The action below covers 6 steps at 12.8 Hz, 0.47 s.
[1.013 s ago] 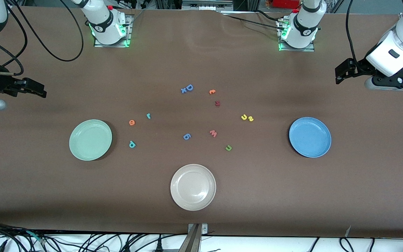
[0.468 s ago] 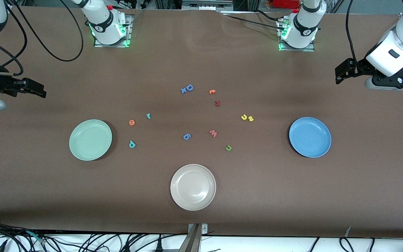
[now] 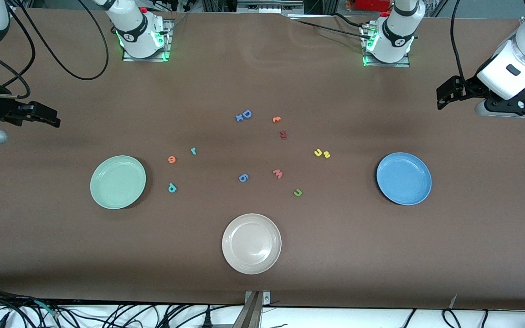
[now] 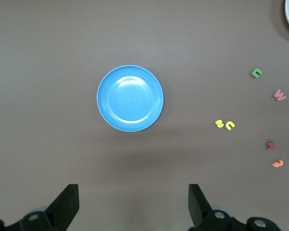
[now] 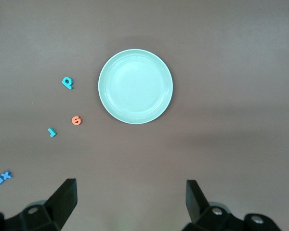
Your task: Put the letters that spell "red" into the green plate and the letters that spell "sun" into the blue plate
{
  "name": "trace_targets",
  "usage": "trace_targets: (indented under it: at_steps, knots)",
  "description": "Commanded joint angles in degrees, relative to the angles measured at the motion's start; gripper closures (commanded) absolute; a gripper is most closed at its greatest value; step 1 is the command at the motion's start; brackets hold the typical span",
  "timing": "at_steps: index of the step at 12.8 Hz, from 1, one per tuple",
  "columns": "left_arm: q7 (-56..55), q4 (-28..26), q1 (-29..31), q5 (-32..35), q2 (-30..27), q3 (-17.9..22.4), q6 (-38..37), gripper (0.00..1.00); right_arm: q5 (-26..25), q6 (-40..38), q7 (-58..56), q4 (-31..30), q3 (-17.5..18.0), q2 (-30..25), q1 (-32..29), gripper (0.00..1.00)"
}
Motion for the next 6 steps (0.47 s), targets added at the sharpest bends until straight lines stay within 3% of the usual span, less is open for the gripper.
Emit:
trace_targets:
  at_steps: [1,6]
  knots:
    - [0.47,1.06,-0.12,-1.69,0.23,-0.08,-1.25,0.0,-0.09,-0.64,-1.11,0.26,-0.32,-0.02,0.04,0.0]
    - [0.55,1.14,-3.98,-1.69,3.57,-0.26,-2.04,0.0,-0.09,-0.64,-1.11,0.26,-0.32,-0.02,0.04,0.0]
